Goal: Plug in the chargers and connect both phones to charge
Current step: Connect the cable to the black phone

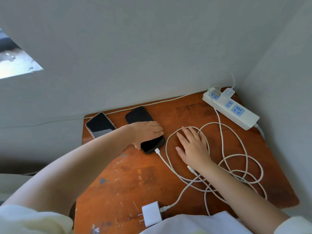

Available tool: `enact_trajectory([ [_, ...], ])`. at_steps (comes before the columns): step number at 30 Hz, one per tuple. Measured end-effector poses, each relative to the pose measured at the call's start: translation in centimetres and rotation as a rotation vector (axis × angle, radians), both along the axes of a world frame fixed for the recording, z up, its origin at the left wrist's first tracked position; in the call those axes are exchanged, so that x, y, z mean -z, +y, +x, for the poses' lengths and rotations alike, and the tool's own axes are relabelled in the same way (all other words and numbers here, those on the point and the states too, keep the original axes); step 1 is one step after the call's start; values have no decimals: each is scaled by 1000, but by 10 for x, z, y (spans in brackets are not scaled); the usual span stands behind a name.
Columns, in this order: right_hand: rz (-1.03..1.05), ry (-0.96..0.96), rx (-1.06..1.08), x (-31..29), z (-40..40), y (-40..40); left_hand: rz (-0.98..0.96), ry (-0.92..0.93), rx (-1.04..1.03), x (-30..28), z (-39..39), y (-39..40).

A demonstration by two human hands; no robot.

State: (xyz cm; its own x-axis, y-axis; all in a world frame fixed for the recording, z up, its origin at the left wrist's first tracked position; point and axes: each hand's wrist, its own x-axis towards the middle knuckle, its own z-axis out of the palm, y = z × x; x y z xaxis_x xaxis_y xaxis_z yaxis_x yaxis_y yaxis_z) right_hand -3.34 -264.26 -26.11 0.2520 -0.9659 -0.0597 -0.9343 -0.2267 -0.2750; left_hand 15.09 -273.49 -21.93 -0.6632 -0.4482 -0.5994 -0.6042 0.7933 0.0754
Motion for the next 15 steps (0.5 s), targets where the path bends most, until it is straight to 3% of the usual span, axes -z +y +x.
enact_trajectory([
  [7,112,152,29,14,4,-24,-161,-95,235,2,5,-5],
  [15,62,159,40,23,4,-19,-209,-109,144,12,8,5],
])
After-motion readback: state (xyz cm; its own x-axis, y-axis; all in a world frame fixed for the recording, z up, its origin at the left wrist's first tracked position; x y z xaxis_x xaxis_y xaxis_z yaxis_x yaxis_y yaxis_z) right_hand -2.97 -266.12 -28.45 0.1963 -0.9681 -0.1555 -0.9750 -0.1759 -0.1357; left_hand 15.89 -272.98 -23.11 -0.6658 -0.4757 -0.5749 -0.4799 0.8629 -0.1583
